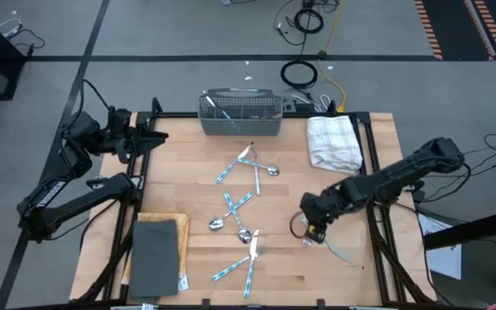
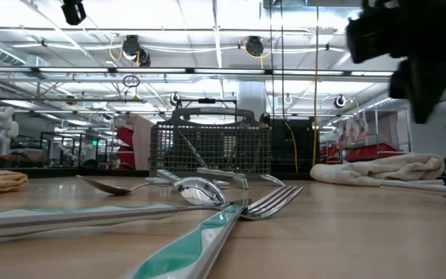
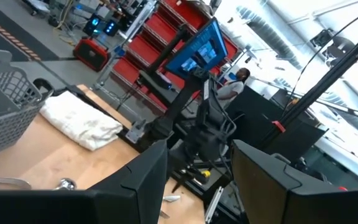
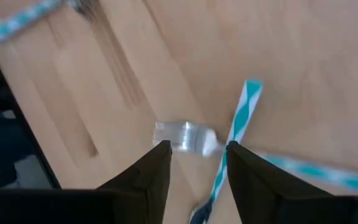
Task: Sort silverware
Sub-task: Put the blue table knife into the gray silverware rack
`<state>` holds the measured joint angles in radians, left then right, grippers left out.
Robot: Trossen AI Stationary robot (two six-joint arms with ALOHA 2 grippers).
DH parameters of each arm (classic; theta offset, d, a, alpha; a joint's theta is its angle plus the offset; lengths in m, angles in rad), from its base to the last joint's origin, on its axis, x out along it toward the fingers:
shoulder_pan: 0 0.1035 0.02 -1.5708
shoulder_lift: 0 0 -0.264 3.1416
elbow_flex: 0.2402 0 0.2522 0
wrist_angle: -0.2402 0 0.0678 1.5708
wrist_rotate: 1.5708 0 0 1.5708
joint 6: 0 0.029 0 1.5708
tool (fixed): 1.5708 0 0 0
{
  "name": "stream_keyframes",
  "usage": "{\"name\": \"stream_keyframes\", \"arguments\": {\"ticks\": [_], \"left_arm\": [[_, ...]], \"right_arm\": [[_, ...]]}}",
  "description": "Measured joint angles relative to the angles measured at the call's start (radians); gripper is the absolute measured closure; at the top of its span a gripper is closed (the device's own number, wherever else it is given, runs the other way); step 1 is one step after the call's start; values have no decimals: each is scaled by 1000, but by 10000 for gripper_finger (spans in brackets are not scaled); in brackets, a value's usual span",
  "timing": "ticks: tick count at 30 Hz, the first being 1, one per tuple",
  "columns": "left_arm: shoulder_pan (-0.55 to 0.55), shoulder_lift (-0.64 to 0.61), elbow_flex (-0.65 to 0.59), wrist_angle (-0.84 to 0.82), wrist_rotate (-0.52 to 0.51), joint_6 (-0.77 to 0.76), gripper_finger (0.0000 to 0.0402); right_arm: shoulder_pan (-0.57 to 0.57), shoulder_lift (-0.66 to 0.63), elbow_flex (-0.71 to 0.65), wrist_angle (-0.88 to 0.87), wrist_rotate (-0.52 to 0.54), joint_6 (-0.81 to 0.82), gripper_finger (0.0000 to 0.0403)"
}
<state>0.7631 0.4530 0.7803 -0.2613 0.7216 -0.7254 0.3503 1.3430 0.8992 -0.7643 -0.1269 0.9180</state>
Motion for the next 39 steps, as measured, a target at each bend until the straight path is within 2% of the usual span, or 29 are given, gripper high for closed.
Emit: {"name": "stream_keyframes", "arguments": {"ticks": [3, 6, 9, 11, 24, 31, 35, 39], "left_arm": [[0, 0, 0, -23, -3, 2, 219], [0, 0, 0, -33, -8, 7, 219], [0, 0, 0, -38, -19, 8, 219], [0, 0, 0, -38, -20, 8, 219], [0, 0, 0, -38, -20, 8, 219], [0, 0, 0, -46, -20, 30, 219], [0, 0, 0, -83, -20, 60, 219], [0, 0, 0, -101, -20, 61, 219]], "right_arm": [[74, 0, -9, -10, 19, 85, 228], [142, 3, -9, -16, 87, 167, 208], [193, 11, -9, -45, 149, 236, 198], [213, 26, -9, -71, 154, 267, 198], [238, 200, -11, -68, 156, 270, 201], [231, 297, -65, 25, 146, 284, 204], [203, 333, -102, 96, 58, 324, 243], [180, 336, -105, 114, 15, 340, 338]]}}
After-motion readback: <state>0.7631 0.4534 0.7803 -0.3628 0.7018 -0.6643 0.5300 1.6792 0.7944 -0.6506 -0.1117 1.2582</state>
